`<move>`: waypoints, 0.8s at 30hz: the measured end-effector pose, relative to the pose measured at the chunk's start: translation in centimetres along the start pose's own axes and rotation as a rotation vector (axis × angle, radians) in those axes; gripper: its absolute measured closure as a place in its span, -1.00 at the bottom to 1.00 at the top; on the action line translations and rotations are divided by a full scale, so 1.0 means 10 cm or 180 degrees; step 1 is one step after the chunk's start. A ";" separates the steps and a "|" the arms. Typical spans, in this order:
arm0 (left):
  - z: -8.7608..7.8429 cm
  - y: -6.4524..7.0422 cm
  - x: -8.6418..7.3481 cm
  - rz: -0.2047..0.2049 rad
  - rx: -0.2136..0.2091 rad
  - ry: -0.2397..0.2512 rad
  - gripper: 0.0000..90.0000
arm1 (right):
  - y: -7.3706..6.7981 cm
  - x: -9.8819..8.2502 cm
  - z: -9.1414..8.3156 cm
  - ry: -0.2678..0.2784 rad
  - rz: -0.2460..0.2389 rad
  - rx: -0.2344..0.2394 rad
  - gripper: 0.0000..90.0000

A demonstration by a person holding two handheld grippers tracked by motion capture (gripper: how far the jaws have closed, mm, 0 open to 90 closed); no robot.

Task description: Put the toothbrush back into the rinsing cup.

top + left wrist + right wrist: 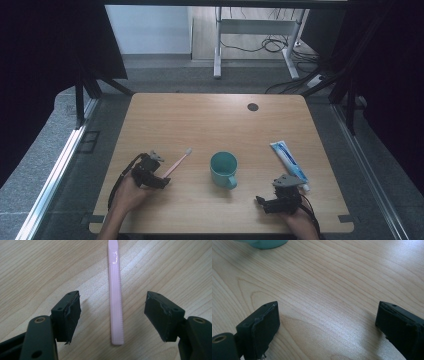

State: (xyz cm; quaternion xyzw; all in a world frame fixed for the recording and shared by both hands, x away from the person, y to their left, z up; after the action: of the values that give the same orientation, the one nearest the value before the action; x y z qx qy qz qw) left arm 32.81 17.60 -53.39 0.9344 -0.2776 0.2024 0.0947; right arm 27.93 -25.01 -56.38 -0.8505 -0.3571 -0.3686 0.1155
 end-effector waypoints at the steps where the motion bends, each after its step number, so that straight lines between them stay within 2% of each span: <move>1: 0.00 0.00 0.00 0.0000 0.0000 0.0000 -0.33 | 0.00 0.00 0.00 0.0000 0.0000 0.0000 -0.89; 9: 0.03 0.00 0.11 0.0045 0.0033 -0.0342 -0.28 | 0.00 0.00 0.00 -0.0004 -0.0005 -0.0001 -0.89; 13: 0.05 0.01 0.15 0.0061 0.0041 -0.0448 -0.26 | 0.00 0.00 0.00 -0.0001 -0.0008 -0.0002 -0.89; 14: 0.05 0.01 0.18 0.0078 0.0034 -0.0531 -0.24 | 0.00 0.00 0.00 -0.0003 -0.0007 -0.0002 -0.89; 24: 0.06 0.04 0.34 0.0088 -0.0001 -0.0753 -0.13 | 0.00 0.00 0.00 -0.0007 -0.0009 -0.0002 -0.89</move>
State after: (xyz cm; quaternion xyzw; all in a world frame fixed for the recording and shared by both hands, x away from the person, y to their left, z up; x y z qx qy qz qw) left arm 35.39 15.51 -52.42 0.9478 -0.2997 0.0919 0.0586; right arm 27.94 -25.04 -56.37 -0.8504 -0.3583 -0.3678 0.1144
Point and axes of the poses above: each handheld gripper's, and its own axes: z roughly forward along the jaws, x roughly out of its top, y roughly to its right, the point moved 3 cm from there along z, roughly forward along the jaws, and after that the axes turned 6 degrees about -z, right-handed, at the moved point
